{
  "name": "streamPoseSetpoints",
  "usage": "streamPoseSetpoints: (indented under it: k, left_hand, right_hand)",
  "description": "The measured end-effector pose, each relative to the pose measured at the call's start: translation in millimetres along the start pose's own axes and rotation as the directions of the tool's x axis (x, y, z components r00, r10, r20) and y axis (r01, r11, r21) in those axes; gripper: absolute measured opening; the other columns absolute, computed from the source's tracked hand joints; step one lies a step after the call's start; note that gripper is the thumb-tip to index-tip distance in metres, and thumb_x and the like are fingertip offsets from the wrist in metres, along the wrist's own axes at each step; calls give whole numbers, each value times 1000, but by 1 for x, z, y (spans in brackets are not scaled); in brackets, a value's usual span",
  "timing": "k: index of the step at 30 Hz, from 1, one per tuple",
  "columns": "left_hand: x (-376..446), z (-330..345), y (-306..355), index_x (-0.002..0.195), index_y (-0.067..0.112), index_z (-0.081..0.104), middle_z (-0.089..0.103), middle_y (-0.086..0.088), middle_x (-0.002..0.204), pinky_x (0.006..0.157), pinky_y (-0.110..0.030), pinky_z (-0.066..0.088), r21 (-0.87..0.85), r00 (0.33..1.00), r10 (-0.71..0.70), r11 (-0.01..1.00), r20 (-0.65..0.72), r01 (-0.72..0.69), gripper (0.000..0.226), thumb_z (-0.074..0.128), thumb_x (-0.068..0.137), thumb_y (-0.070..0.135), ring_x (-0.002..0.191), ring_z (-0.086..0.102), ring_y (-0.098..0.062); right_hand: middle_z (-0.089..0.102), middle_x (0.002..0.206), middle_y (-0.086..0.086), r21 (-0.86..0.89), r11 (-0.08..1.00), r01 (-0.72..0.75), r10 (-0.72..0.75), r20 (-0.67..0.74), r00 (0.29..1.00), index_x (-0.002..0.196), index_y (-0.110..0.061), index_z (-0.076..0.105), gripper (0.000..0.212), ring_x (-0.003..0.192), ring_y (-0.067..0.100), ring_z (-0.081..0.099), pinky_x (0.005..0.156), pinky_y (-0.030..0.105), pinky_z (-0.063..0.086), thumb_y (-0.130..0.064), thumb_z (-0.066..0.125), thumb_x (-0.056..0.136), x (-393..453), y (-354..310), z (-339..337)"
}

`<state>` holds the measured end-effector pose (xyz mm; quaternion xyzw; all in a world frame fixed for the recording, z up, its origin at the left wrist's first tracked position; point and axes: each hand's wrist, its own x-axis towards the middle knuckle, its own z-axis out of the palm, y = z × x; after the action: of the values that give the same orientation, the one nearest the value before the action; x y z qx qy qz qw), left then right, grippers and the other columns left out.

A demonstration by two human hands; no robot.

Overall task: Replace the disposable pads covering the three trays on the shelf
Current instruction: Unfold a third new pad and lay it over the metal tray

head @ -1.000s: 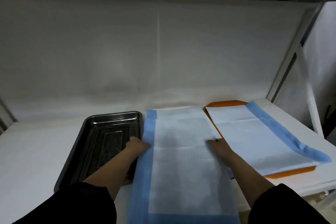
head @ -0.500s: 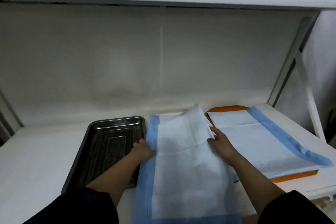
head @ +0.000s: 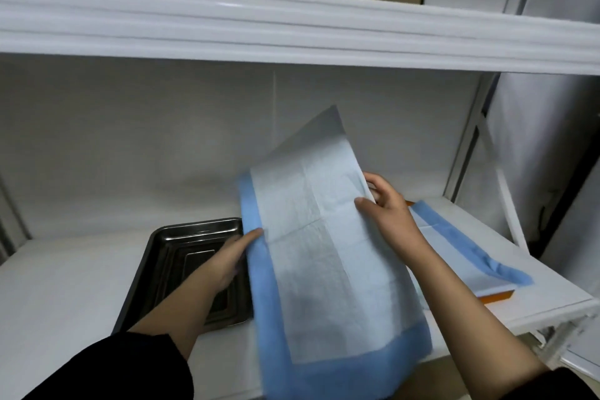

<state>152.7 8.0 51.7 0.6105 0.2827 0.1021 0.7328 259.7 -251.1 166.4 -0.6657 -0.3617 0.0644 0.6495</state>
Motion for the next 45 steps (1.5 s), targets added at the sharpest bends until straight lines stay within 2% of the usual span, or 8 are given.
streamPoseSetpoints:
  k: [4,7,12,19,27,35,41,45]
  left_hand:
    - [-13,-4,6,118,17,62,70,0,112,99,-30,45,-105,992,-51,992,117,64,32,60,89,30,99,65,-14]
    - [-24,-2,9,117,7,62,72,-8,106,75,-28,57,-141,993,36,990,114,-19,28,61,89,13,88,71,-18]
    - [-39,-12,18,112,10,62,72,-10,104,81,-38,53,-151,994,112,982,-9,-112,22,61,91,13,94,68,-26]
    - [-53,-34,33,108,11,61,69,-9,102,68,-30,51,127,966,227,969,-120,-212,17,59,91,8,83,66,-21]
    - [-80,-94,41,110,3,65,72,-15,102,81,-36,55,178,981,173,972,-82,-157,20,57,93,10,90,69,-29]
    - [-96,-165,63,112,10,63,71,-10,107,77,-29,58,90,982,178,981,-63,-172,24,44,97,5,90,71,-21]
    - [-61,-200,52,96,11,64,71,-10,89,68,-33,53,340,925,214,935,-313,-101,22,45,95,2,78,67,-26]
    - [-22,-213,20,79,7,59,58,-12,71,53,-24,41,431,855,245,902,-457,-28,22,45,91,-6,60,50,-24]
  right_hand:
    - [73,94,-6,67,997,-26,26,2,1000,111,-20,60,36,81,10,70,65,20,54,7,49,91,-1,-15,-6]
    - [73,97,3,118,989,-91,94,-15,995,115,-17,59,33,79,18,71,62,26,56,4,50,91,2,-14,-12]
    - [73,95,5,93,960,-265,270,-54,961,117,-14,58,31,75,18,71,62,27,55,0,52,91,12,13,-15]
    - [69,108,10,41,852,-523,523,0,852,123,-8,57,34,95,27,67,73,34,53,-9,58,89,18,62,1]
    - [65,94,15,-170,896,-410,421,30,907,98,-27,54,8,73,25,56,61,34,40,-30,52,92,18,59,49]
    - [57,127,4,86,910,-405,392,141,909,113,-29,53,20,116,28,56,99,46,46,-30,57,93,44,61,108]
    - [64,104,16,4,907,-420,418,92,904,122,-13,52,32,84,27,63,76,35,52,-4,55,92,67,89,165]
    - [57,95,10,-244,862,-445,483,123,867,140,-11,36,57,66,12,54,58,20,43,4,54,88,77,136,193]
